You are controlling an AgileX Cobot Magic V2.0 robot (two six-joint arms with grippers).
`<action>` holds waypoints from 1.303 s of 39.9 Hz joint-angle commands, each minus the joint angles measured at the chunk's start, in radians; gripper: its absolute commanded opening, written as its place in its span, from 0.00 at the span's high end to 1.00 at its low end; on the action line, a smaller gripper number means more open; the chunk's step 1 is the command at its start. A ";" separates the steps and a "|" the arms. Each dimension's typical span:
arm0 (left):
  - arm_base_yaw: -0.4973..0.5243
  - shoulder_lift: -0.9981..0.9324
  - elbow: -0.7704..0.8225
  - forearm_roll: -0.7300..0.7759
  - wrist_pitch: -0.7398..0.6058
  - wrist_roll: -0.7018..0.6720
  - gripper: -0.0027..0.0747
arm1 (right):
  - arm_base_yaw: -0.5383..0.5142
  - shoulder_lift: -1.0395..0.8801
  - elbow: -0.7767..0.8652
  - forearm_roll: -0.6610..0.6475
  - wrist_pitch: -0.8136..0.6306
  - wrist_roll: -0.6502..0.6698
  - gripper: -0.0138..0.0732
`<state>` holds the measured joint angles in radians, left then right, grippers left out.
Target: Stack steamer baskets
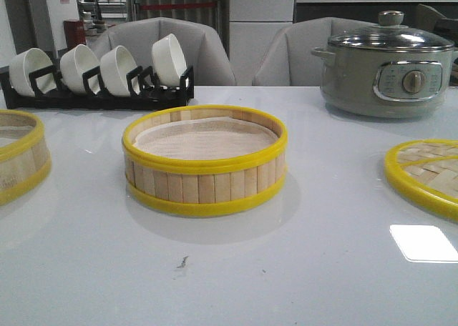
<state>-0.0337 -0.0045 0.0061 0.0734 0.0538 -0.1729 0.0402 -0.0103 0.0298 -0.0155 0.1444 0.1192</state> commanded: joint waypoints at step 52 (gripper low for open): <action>-0.016 0.378 -0.697 0.037 0.513 -0.004 0.86 | 0.000 -0.021 -0.015 -0.013 -0.084 0.000 0.81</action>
<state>-0.0413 0.2405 -0.4656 0.0640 0.4950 -0.1729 0.0402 -0.0103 0.0298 -0.0155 0.1444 0.1192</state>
